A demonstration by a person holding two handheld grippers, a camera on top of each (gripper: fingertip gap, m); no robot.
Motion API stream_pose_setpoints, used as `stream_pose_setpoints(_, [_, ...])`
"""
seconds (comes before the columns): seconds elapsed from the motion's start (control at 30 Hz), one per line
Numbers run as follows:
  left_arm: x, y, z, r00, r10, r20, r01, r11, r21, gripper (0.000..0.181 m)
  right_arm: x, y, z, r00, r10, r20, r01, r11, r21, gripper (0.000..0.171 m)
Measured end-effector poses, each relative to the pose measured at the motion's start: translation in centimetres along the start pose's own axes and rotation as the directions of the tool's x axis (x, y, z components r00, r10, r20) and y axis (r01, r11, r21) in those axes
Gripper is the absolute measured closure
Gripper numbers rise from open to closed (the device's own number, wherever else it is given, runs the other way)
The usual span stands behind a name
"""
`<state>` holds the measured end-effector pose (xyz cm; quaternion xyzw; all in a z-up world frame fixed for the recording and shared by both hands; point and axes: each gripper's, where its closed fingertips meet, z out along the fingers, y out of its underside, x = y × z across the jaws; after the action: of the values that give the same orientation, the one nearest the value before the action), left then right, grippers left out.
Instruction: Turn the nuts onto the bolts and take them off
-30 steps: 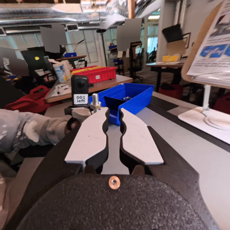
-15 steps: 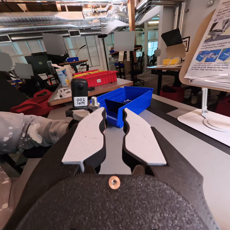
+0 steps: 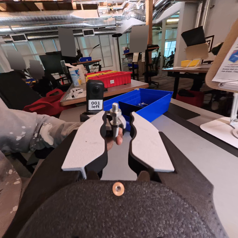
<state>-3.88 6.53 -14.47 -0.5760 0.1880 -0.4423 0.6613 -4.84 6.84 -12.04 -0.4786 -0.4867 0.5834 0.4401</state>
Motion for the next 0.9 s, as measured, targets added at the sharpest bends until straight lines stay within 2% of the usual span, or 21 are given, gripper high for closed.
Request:
stream_pose_setpoints(0.1, [0.2,-0.1,0.0,1.0,0.005,-0.003,-0.005,1.0,0.001,0.164,0.4,0.5,0.2,1.0,-0.017,-0.017,0.017,1.0,-0.021,0.137])
stream_pose_setpoints(0.17, [0.2,-0.7,-0.3,1.0,-0.008,-0.022,0.009,1.0,0.028,0.164,2.2,0.0,-0.7,0.997,0.025,-0.075,-0.025,1.0,0.012,0.155])
stream_pose_setpoints(0.23, [0.1,-0.9,-0.4,1.0,0.008,-0.006,-0.008,1.0,0.029,0.163,2.7,-0.3,-1.4,0.996,0.032,-0.078,-0.031,0.999,0.026,0.15])
stream_pose_setpoints(0.4, [0.0,0.0,0.0,1.0,0.007,0.0,-0.007,1.0,-0.001,0.163,-0.1,0.2,0.3,1.0,-0.007,-0.008,0.007,1.0,-0.006,0.137])
stream_pose_setpoints(0.5, [0.4,-0.2,0.0,1.0,0.008,-0.012,-0.008,1.0,0.005,0.163,0.5,0.3,0.2,1.0,0.01,-0.018,-0.01,1.0,-0.009,0.134])
stream_pose_setpoints(0.57, [0.5,-0.8,-0.3,0.999,-0.007,-0.037,0.008,0.999,0.038,0.164,2.0,-0.2,-0.7,0.996,0.06,-0.062,-0.059,0.998,0.022,0.151])
stream_pose_setpoints(0.67, [0.2,-0.7,-0.2,1.0,0.004,-0.017,-0.004,1.0,0.026,0.163,2.0,-0.5,-1.1,0.998,0.043,-0.05,-0.041,0.999,0.036,0.144])
stream_pose_setpoints(0.83, [0.4,-0.1,0.1,1.0,0.013,-0.012,-0.013,1.0,0.008,0.163,0.1,0.1,0.4,1.0,0.016,-0.019,-0.016,1.0,0.005,0.137])
stream_pose_setpoints(0.87, [0.3,-0.2,0.0,1.0,0.01,-0.01,-0.01,1.0,0.013,0.164,0.3,0.1,0.2,1.0,0.02,-0.018,-0.02,1.0,0.008,0.137])
stream_pose_setpoints(0.9, [0.4,-0.6,-0.2,1.0,-0.001,-0.027,0.002,1.0,0.031,0.164,0.9,-0.1,-0.1,0.999,0.039,-0.028,-0.039,0.999,0.016,0.146])
